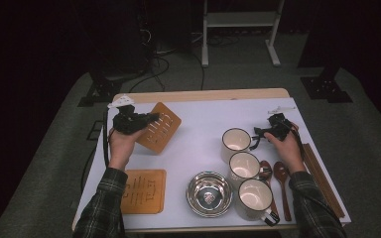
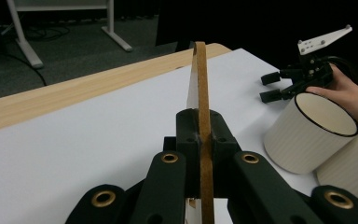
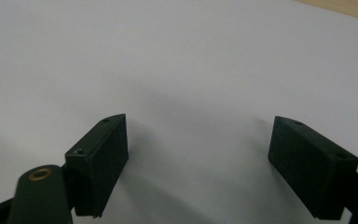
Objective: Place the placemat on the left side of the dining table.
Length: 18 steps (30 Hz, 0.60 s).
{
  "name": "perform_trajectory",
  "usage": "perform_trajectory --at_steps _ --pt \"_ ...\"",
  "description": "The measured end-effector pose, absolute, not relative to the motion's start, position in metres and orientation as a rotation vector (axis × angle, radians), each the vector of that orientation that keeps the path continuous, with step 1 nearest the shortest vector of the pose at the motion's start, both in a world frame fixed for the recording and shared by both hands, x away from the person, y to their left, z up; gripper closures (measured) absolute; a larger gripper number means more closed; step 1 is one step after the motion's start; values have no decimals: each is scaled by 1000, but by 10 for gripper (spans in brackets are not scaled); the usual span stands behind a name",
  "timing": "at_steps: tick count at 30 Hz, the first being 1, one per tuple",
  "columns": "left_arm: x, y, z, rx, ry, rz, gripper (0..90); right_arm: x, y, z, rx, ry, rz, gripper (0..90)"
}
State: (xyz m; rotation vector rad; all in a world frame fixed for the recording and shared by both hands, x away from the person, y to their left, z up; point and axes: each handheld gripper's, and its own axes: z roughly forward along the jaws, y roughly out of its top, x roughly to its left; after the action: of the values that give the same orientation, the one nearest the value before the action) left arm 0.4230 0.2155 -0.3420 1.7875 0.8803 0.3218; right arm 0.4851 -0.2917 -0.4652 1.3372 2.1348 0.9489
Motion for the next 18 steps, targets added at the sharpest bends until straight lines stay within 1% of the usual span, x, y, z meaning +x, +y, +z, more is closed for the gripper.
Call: perform_trajectory --at_steps 18 --pt "442 225 -359 1781 954 330 859 485 -292 -465 1336 2134 948 184"
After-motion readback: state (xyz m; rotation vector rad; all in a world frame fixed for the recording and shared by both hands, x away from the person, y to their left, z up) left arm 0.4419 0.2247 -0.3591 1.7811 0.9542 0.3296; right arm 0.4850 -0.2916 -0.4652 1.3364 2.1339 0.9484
